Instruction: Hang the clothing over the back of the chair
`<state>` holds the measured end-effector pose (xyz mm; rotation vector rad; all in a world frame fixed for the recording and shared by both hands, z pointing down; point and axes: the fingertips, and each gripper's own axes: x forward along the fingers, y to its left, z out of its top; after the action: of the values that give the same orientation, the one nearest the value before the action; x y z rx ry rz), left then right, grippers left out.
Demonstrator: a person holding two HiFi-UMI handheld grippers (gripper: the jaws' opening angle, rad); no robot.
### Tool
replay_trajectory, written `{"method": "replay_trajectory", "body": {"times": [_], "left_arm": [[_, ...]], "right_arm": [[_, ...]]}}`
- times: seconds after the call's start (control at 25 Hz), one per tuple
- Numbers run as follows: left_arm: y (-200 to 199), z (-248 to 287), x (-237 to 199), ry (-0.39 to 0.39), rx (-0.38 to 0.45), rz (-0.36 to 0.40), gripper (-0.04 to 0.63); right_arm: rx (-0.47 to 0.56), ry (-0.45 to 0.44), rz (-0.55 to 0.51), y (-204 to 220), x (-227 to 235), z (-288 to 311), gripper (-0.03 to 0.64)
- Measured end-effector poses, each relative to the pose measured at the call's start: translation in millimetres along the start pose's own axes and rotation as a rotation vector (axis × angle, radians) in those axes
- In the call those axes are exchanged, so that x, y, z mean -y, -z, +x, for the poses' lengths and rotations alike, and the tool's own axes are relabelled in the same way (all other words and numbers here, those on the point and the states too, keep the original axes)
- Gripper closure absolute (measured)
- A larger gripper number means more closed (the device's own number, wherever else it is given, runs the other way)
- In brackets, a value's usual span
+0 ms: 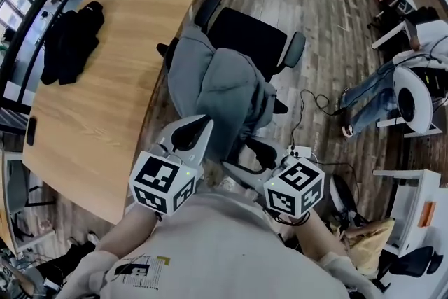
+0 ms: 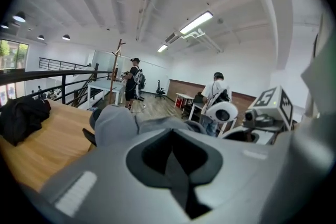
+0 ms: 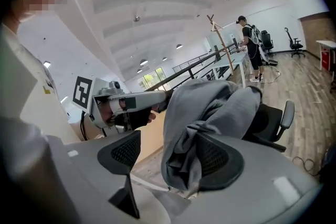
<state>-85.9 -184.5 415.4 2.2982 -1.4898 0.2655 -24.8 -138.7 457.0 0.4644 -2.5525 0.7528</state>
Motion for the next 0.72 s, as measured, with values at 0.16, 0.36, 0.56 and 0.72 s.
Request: {"method": "replay_trajectory", "body": {"times": [0.16, 0.36, 0.56, 0.72], "left_arm": [[-15, 6, 10, 0.038, 0.019, 0.017, 0.592], [-38, 9, 17, 0.075, 0.064, 0.045, 0.592], [-65, 11, 24, 0.106, 0.1, 0.083, 0.592], [-92, 7, 31, 0.111, 0.152, 0.117, 0.592]], "right_arm": [[0.067, 0.041, -0.004, -23, 2, -19, 0.338], [0.202, 0.092, -0.06, -72, 3, -45, 0.364], [0.285, 0.148, -0.099, -104, 6, -60, 0.387], [0.367, 0.18, -0.117, -128, 4, -74, 0.462]]}}
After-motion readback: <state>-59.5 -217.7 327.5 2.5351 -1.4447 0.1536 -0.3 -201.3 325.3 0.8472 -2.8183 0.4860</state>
